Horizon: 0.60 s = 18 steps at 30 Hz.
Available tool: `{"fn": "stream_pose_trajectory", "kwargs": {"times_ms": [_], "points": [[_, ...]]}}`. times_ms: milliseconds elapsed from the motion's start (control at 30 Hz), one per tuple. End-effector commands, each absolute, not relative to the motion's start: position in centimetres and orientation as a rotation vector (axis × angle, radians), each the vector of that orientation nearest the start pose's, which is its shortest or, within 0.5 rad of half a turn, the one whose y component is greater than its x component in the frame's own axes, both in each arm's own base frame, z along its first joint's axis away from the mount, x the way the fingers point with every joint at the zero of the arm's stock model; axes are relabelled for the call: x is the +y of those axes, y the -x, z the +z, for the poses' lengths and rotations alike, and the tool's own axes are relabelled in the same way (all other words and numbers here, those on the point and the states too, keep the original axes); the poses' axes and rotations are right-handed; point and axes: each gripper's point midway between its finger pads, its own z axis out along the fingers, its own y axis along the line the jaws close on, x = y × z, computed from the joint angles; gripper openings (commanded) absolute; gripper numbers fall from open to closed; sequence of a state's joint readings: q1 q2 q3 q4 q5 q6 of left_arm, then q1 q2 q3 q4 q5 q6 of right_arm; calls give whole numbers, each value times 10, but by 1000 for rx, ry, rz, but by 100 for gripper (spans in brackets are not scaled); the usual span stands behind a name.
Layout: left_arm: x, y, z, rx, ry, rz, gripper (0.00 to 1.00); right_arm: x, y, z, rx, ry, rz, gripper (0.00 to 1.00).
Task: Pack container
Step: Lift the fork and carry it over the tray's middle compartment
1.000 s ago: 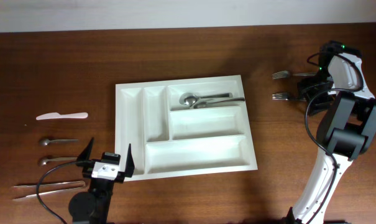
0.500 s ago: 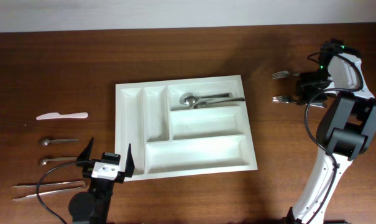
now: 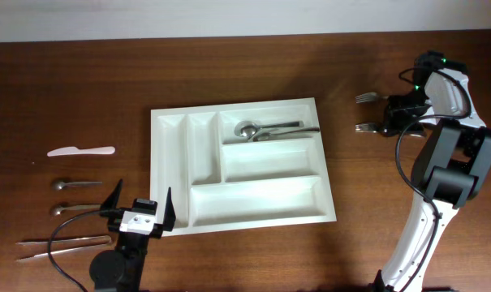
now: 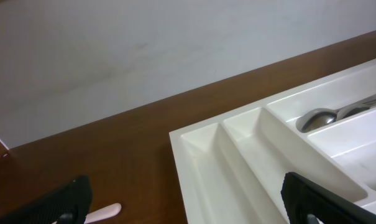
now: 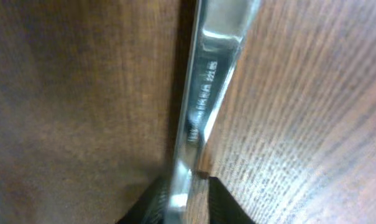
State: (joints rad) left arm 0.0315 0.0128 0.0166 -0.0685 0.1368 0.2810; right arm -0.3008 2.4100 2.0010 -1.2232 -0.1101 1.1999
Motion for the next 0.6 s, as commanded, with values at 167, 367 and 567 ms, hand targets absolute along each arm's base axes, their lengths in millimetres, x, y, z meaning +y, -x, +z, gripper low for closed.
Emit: {"fn": "stream_pose_trajectory", "kwargs": {"times_ms": [167, 367, 567], "points": [[-13, -245, 160, 1610, -293, 138, 99, -122, -432, -6, 2426, -2137, 22, 8], [-13, -245, 160, 1610, -293, 138, 99, -124, -433, -2, 2515, -2015, 10, 4], [-13, -245, 160, 1610, -293, 138, 99, -118, -447, 36, 2547, -1911, 17, 4]]}}
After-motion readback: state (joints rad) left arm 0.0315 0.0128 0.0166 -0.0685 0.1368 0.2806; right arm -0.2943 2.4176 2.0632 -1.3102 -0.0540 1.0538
